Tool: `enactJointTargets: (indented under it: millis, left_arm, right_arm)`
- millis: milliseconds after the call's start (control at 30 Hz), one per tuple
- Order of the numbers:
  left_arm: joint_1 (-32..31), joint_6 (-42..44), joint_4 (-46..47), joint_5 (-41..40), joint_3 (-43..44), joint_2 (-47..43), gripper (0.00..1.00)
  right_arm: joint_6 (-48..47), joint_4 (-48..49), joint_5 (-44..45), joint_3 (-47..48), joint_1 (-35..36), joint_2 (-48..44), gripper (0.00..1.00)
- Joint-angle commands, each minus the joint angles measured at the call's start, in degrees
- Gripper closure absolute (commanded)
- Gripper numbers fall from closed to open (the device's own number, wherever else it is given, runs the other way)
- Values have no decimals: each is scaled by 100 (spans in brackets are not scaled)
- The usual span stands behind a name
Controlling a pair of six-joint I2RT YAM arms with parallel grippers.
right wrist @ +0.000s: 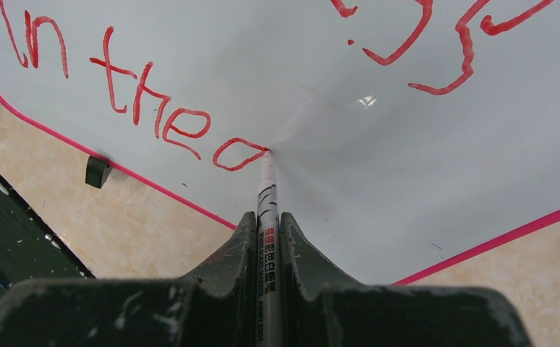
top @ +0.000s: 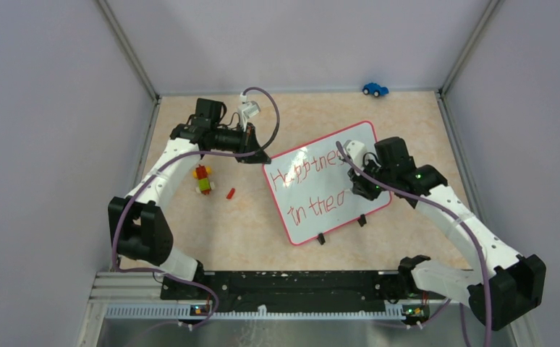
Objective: Write a sentence on the whiteboard
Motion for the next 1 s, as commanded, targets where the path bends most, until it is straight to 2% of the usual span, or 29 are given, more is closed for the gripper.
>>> enactJointTargets:
  millis: [0, 433, 967]
  left_arm:
    - [-215, 232, -333, -201, -275, 234, 100]
    - [-222, 215, -324, -201, -264, 265, 100]
    - [-220, 218, -368, -199, -222, 245, 100]
  right_arm:
    - [-51, 146, -99, 148, -59, 29, 100]
    - [-189, -3, -115, -482, -59, -159, 100]
    - [-306, -268, -81, 233, -188, -384, 100]
